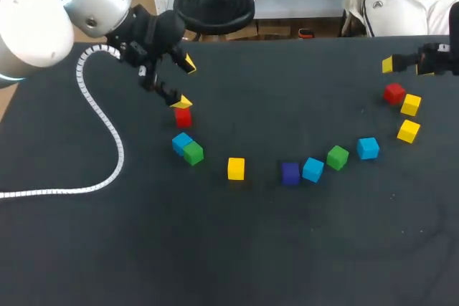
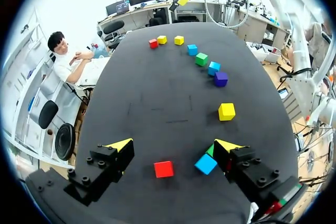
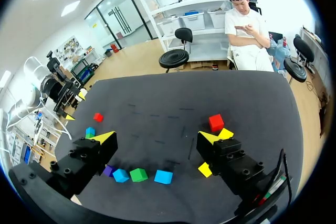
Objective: Place the blue cubes, place green cubes on the blue cubes, place the yellow cubes on the green cubes, then place the red cubes on the yellow cubes, and place purple cube on the red cubes.
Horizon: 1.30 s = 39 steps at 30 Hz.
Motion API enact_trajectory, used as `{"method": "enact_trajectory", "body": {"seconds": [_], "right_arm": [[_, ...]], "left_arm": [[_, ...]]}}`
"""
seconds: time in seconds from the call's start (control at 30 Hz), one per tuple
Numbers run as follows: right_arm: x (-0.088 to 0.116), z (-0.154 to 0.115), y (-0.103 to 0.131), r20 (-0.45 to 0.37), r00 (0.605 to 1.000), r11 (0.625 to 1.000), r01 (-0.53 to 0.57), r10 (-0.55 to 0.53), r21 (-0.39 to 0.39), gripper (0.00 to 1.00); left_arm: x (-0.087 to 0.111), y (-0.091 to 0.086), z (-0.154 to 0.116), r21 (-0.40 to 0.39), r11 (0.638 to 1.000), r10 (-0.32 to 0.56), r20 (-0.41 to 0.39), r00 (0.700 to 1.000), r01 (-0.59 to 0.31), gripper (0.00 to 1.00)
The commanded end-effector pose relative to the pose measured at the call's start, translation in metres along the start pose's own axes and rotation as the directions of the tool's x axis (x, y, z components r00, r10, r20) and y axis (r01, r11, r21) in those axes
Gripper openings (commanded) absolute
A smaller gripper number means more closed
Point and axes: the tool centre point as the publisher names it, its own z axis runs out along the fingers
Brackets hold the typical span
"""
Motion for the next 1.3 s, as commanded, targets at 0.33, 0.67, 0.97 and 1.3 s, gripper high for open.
{"method": "enact_trajectory", "body": {"seconds": [0.33, 0.67, 0.97, 1.3], "right_arm": [[-0.006, 0.013, 0.046, -0.173, 0.956, 0.969, 0.246, -0.239, 0.021, 1.00], [0.030, 0.029, 0.090, -0.441, 0.762, 0.876, 0.454, -0.475, -0.160, 1.00], [0.065, 0.056, 0.097, -0.548, 0.706, 0.894, 0.356, -0.448, -0.273, 1.00], [0.065, 0.056, 0.097, -0.548, 0.706, 0.894, 0.356, -0.448, -0.273, 1.00]], "left_arm": [[-0.001, 0.001, 0.000, 0.002, 1.000, -0.002, -0.006, 1.000, 0.002, 1.00], [-0.001, 0.001, 0.000, 0.002, 1.000, -0.002, -0.006, 1.000, 0.002, 1.00], [-0.001, 0.001, 0.000, 0.002, 1.000, -0.002, -0.006, 1.000, 0.002, 1.00], [-0.001, 0.001, 0.000, 0.002, 1.000, -0.002, -0.006, 1.000, 0.002, 1.00]]}}
